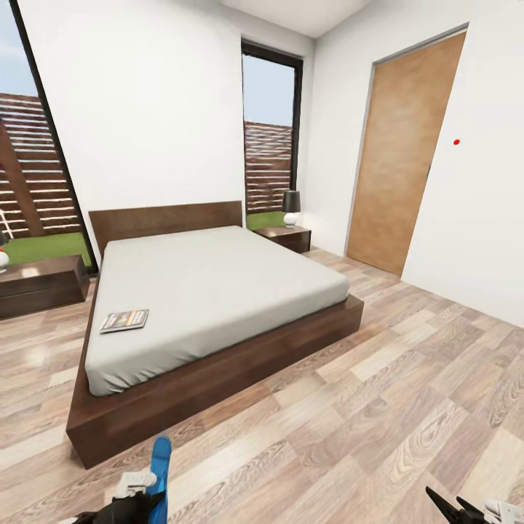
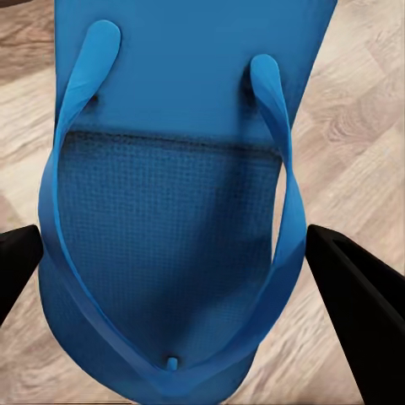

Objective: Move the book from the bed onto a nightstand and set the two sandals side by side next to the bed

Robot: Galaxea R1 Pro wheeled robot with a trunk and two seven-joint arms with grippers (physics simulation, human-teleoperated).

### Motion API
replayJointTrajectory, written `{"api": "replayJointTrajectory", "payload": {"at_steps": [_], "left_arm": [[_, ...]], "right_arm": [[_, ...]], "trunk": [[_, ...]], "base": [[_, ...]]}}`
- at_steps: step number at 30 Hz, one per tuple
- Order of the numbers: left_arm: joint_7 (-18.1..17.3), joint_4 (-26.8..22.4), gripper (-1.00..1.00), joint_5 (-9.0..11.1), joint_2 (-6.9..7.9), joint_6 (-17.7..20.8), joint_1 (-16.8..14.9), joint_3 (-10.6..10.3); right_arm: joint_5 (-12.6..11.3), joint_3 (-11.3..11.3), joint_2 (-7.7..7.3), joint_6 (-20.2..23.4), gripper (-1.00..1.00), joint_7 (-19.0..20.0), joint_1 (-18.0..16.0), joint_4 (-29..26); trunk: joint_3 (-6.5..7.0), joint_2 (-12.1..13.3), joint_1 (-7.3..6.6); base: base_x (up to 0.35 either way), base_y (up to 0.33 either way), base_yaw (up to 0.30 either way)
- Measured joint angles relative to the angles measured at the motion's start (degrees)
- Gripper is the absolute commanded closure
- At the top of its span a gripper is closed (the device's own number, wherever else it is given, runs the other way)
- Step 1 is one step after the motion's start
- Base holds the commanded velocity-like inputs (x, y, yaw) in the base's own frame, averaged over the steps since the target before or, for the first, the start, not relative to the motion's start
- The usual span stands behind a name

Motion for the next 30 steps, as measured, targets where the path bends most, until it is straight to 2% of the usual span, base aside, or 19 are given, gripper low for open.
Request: {"api": "replayJointTrajectory", "payload": {"at_steps": [11,19,30], "left_arm": [[0.09,1.09,1.0,-0.92,-0.73,-1.58,-0.01,-0.16],[-0.03,1.1,1.0,-0.93,-0.71,-1.62,0.0,-0.19],[-0.08,1.11,1.0,-0.83,-0.78,-1.48,-0.01,-0.17]], "right_arm": [[-0.02,-0.06,0.0,-0.32,-1.0,-0.01,0.0,0.1],[-0.02,-0.12,0.0,-0.45,-1.0,0.09,0.0,0.03],[-0.06,-0.09,0.0,-0.41,-1.0,0.24,0.0,-0.14]], "trunk": [[1.98,4.41,-2.42],[1.98,4.43,-2.42],[3.95,8.82,-4.83]], "base": [[0.0,0.0,0.0],[0.0,0.0,0.0],[0.0,0.0,0.0]]}}
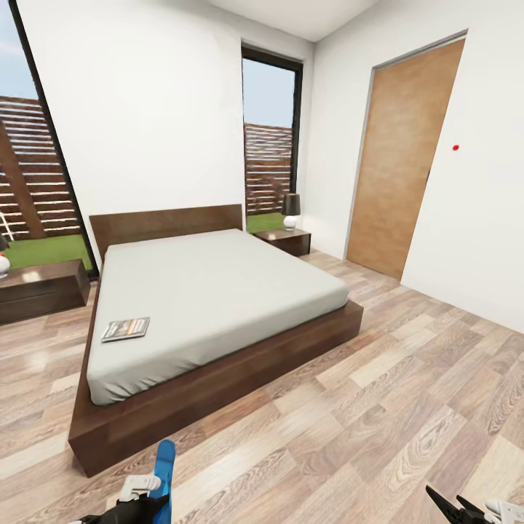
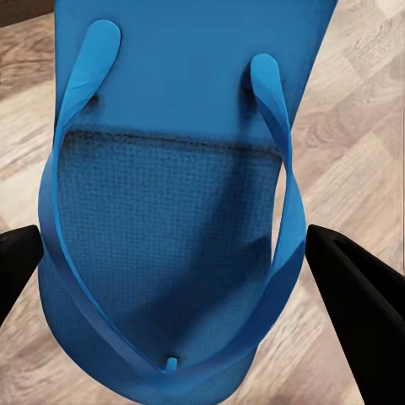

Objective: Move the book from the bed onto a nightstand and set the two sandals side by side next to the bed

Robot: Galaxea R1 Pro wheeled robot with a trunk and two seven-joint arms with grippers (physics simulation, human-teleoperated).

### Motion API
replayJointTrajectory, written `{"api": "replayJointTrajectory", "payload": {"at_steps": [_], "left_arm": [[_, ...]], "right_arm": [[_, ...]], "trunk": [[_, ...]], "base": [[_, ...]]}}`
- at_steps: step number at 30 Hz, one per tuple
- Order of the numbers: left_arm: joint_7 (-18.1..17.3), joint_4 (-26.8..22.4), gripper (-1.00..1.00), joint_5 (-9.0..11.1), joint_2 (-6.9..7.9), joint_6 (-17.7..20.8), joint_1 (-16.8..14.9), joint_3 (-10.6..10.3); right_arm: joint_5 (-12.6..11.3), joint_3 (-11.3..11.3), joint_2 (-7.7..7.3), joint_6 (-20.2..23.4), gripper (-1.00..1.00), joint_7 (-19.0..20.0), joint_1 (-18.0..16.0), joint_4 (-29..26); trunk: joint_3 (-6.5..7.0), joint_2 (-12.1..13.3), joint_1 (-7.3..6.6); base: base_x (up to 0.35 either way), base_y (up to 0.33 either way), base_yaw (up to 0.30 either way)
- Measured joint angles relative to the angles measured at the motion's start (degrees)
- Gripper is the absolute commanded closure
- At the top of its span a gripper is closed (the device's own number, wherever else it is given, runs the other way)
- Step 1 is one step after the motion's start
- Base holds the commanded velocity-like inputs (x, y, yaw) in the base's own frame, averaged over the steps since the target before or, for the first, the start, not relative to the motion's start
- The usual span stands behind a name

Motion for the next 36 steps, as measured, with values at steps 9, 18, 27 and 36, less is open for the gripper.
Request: {"api": "replayJointTrajectory", "payload": {"at_steps": [9,18,27,36], "left_arm": [[0.02,0.0,1.0,0.01,-0.01,0.11,0.02,0.0],[0.06,0.01,1.0,-0.01,-0.01,0.12,0.02,-0.02],[0.13,0.06,1.0,-0.02,-0.01,0.12,0.02,-0.03],[0.15,0.07,1.0,0.0,-0.01,0.12,0.01,-0.01]], "right_arm": [[0.05,0.11,0.0,-0.02,-1.0,-0.07,-0.02,-0.08],[0.05,0.07,0.01,-0.02,-1.0,-0.07,-0.02,-0.08],[0.05,0.09,0.02,-0.06,-1.0,-0.29,-0.02,0.13],[11.03,3.79,6.78,-0.23,-1.0,-23.1,-0.04,6.33]], "trunk": [[1.62,3.61,-1.98],[3.23,7.22,-3.96],[4.8,10.83,-5.93],[6.1,14.44,-7.91]], "base": [[0.0,0.0,0.128],[0.0,0.0,0.286],[0.0,0.0,0.288],[0.0,0.0,0.193]]}}
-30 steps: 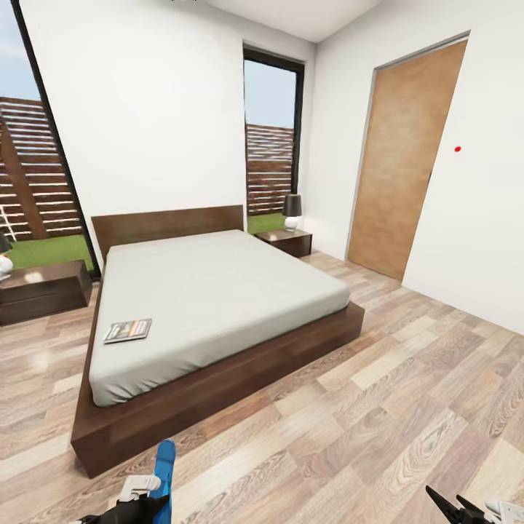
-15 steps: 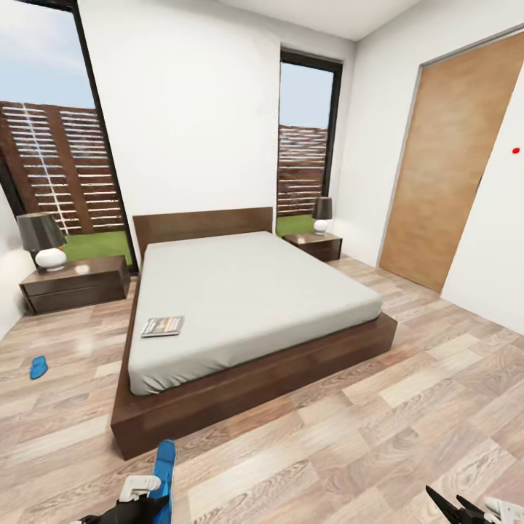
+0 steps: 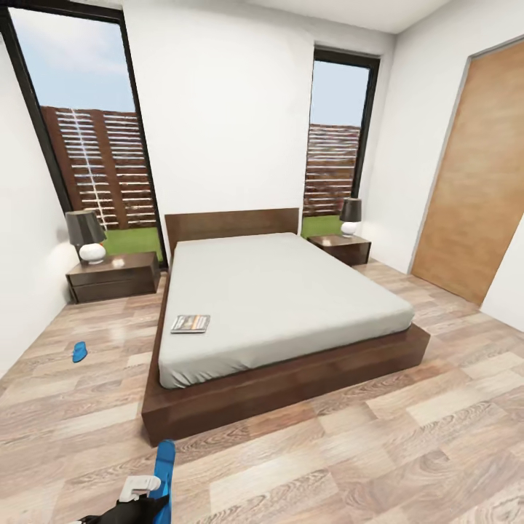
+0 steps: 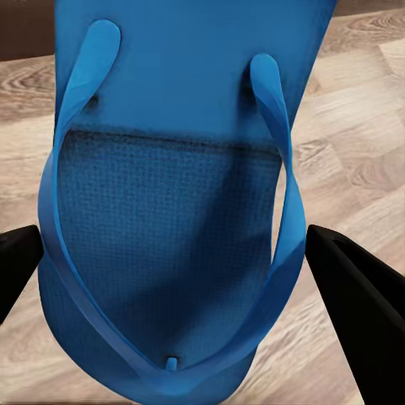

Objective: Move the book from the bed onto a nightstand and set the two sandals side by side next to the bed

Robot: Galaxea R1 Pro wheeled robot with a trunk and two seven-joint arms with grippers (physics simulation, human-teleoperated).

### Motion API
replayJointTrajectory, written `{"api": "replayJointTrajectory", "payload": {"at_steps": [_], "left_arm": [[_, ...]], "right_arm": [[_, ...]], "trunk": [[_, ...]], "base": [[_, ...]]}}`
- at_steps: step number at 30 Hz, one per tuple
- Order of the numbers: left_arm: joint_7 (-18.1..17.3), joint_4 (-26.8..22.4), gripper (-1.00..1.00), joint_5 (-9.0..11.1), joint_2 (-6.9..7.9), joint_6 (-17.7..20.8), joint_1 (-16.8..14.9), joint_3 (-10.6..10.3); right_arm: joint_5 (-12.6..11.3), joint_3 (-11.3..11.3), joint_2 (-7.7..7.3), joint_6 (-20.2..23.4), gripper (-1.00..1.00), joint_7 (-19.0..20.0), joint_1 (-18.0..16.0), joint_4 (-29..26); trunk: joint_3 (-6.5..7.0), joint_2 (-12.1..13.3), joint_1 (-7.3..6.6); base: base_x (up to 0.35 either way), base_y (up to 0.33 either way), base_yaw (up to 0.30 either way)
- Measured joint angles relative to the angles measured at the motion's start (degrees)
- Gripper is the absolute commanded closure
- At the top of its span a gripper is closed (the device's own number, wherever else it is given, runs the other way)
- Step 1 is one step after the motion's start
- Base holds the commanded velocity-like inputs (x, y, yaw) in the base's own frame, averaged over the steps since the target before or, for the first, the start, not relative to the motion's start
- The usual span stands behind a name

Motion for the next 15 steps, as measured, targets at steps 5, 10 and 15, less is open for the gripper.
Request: {"api": "replayJointTrajectory", "payload": {"at_steps": [5,10,15], "left_arm": [[0.0,0.0,1.0,0.0,0.0,0.0,0.0,0.0],[0.0,0.0,1.0,0.0,0.0,0.0,0.0,0.0],[0.01,0.01,1.0,0.0,0.0,0.0,0.0,0.0]], "right_arm": [[3.5,0.44,0.82,0.07,-1.0,-7.55,-0.04,0.22],[4.07,0.76,0.87,0.57,-1.0,-8.25,-0.05,-0.06],[4.06,0.87,0.86,0.95,-1.0,-3.77,-0.05,-0.75]], "trunk": [[0.72,2.0,-1.1],[1.44,4.01,-2.2],[2.21,6.02,-3.29]], "base": [[0.0,0.0,0.078],[0.0,0.0,0.068],[0.0,0.0,0.032]]}}
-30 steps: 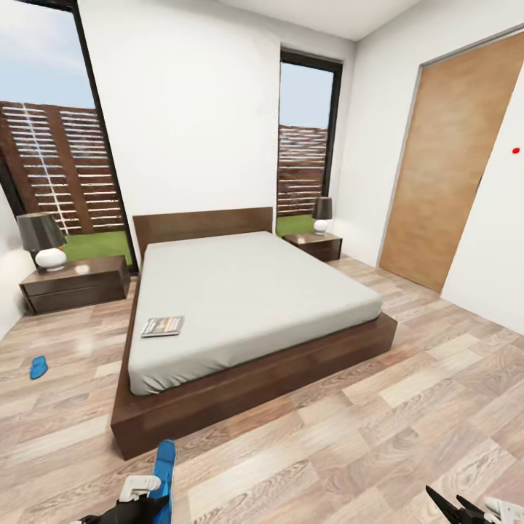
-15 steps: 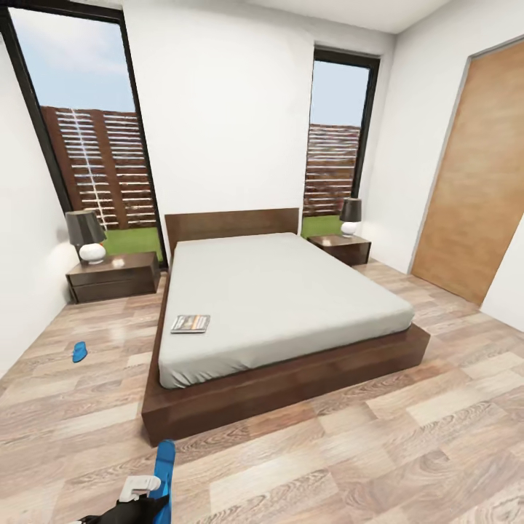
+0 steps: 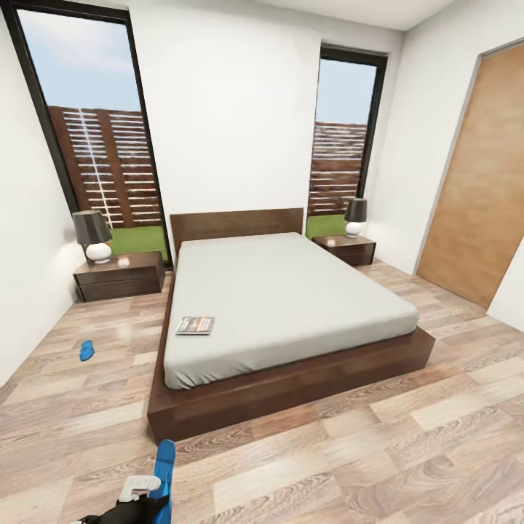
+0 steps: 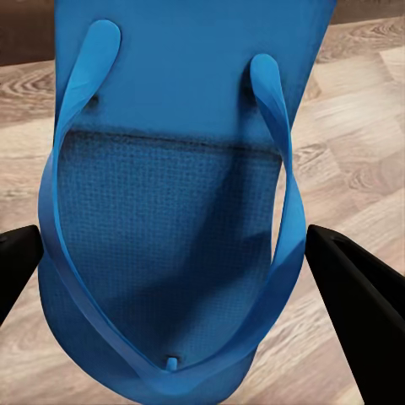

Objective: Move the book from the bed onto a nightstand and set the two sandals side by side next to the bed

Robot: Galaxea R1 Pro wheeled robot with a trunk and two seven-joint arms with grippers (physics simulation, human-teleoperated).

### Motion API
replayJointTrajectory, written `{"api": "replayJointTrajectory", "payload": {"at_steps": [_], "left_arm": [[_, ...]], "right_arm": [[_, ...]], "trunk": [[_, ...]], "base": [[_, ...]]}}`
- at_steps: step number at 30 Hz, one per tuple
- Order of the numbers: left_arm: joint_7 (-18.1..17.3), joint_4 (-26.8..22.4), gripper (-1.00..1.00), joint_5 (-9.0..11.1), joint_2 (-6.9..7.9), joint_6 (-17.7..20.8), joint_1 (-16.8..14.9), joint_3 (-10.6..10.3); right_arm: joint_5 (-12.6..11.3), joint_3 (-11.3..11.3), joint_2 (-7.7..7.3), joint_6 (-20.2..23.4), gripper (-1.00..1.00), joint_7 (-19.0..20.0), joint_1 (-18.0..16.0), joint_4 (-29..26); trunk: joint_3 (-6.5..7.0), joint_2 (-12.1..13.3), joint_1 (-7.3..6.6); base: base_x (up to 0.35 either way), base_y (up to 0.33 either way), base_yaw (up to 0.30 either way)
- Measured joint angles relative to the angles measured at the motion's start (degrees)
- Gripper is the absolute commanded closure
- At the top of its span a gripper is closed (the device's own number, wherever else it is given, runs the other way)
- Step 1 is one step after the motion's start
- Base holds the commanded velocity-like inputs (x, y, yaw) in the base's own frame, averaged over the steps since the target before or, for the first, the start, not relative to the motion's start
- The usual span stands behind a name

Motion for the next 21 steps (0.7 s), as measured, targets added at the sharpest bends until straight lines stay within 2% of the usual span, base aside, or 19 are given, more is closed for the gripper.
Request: {"api": "replayJointTrajectory", "payload": {"at_steps": [1,2,3,5,10,21], "left_arm": [[0.0,0.0,1.0,0.0,0.0,0.0,0.0,0.0],[0.0,0.0,1.0,0.0,0.0,0.0,0.0,0.0],[0.0,0.0,1.0,0.0,0.0,0.0,0.0,0.0],[0.02,0.0,1.0,0.0,0.0,0.0,0.0,0.0],[0.03,0.0,1.0,0.0,0.0,0.0,0.0,-0.01],[0.06,-0.01,1.0,0.01,0.0,-0.03,0.0,0.0]], "right_arm": [[-0.02,0.0,0.0,0.03,-1.0,1.55,0.0,-0.06],[-0.08,0.0,-0.03,0.06,-1.0,4.99,0.0,-0.15],[-0.16,0.0,-0.06,0.26,-1.0,10.52,0.0,-0.21],[-0.19,-0.01,-0.08,0.65,-1.0,15.39,0.0,-0.25],[-0.18,-0.05,-0.09,1.04,-1.0,18.41,0.0,-0.28],[-0.19,-0.12,-0.09,0.77,-1.0,18.58,0.0,-0.37]], "trunk": [[0.15,0.4,-0.22],[0.3,0.8,-0.44],[0.45,1.21,-0.66],[0.74,2.01,-1.1],[1.47,4.01,-2.2],[3.26,8.42,-4.61]], "base": [[0.0,0.0,0.058],[0.0,0.0,0.07],[0.0,0.0,0.072],[0.0,0.0,0.071],[0.0,0.0,0.069],[0.0,0.0,0.042]]}}
